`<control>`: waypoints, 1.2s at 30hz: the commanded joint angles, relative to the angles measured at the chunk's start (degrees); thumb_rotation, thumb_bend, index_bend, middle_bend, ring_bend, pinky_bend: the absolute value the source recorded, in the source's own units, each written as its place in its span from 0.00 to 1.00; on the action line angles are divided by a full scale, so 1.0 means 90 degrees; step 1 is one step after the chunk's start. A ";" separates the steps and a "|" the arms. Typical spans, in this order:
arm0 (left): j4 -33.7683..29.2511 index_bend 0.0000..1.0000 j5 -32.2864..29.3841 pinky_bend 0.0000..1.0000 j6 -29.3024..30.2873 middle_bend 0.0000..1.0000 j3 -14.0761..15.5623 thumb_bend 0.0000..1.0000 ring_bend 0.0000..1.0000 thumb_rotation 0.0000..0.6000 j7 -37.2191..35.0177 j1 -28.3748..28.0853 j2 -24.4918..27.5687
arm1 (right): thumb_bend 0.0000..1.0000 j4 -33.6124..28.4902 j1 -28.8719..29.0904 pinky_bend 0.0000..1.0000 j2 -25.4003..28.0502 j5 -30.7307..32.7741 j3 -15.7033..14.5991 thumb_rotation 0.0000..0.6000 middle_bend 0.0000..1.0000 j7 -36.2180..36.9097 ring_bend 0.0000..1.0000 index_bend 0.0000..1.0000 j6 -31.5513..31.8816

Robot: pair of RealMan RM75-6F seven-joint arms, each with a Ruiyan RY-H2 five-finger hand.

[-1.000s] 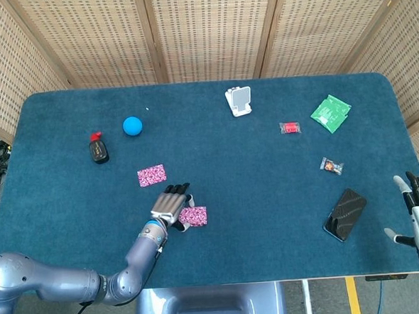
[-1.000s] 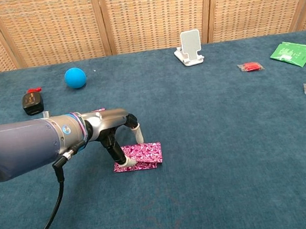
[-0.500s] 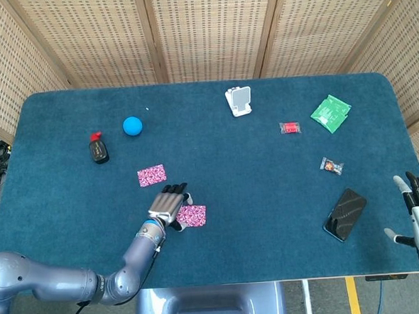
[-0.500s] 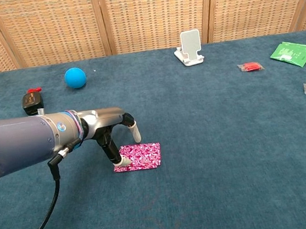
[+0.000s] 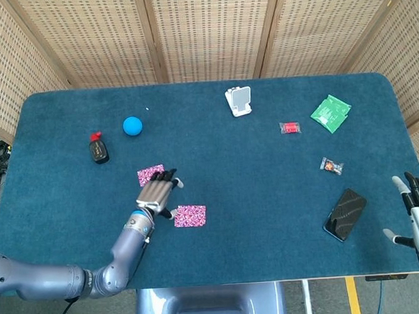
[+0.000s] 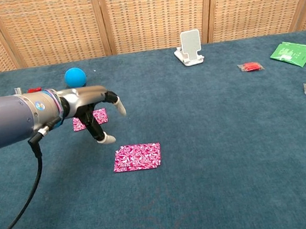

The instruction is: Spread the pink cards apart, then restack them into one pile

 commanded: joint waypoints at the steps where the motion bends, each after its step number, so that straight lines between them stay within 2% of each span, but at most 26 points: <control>1: 0.0501 0.24 0.0031 0.00 0.0405 0.00 -0.0106 0.29 0.00 1.00 0.0006 0.0087 -0.0012 | 0.00 -0.0013 -0.0003 0.00 0.0004 -0.0014 -0.0002 1.00 0.00 -0.0004 0.00 0.00 0.0013; 4: 0.1146 0.25 -0.0397 0.00 0.0454 0.00 -0.0336 0.29 0.00 1.00 -0.0045 0.0147 -0.0131 | 0.00 -0.0025 -0.0012 0.00 0.0012 -0.0029 -0.0007 1.00 0.00 0.0003 0.00 0.00 0.0031; 7: 0.1617 0.27 -0.0641 0.00 0.0372 0.00 -0.0386 0.29 0.00 1.00 0.0084 0.0163 -0.0270 | 0.00 -0.0026 -0.0009 0.00 0.0015 -0.0026 -0.0003 1.00 0.00 0.0011 0.00 0.00 0.0028; 15: 0.2302 0.28 -0.1220 0.00 -0.0150 0.00 -0.0556 0.29 0.00 1.00 0.0268 0.0229 -0.0521 | 0.00 -0.0011 0.0005 0.00 0.0007 0.0004 -0.0001 1.00 0.00 -0.0001 0.00 0.00 -0.0017; 19: 0.2431 0.29 -0.1194 0.00 -0.0379 0.00 -0.0626 0.29 0.00 1.00 0.0225 0.0255 -0.0589 | 0.00 -0.0003 0.0018 0.00 -0.0002 0.0031 0.0003 1.00 0.00 -0.0013 0.00 0.00 -0.0052; 25: 0.2666 0.33 -0.1163 0.00 -0.0363 0.00 -0.0694 0.29 0.00 1.00 0.0249 0.0250 -0.0777 | 0.00 0.0014 0.0020 0.00 -0.0012 0.0057 0.0007 1.00 0.00 -0.0015 0.00 0.00 -0.0067; 36: 0.3027 0.32 -0.1018 0.00 -0.0603 0.00 -0.0790 0.29 0.00 1.00 0.0161 0.0324 -0.1047 | 0.00 0.0042 0.0028 0.00 -0.0023 0.0080 0.0010 1.00 0.00 -0.0012 0.00 0.00 -0.0092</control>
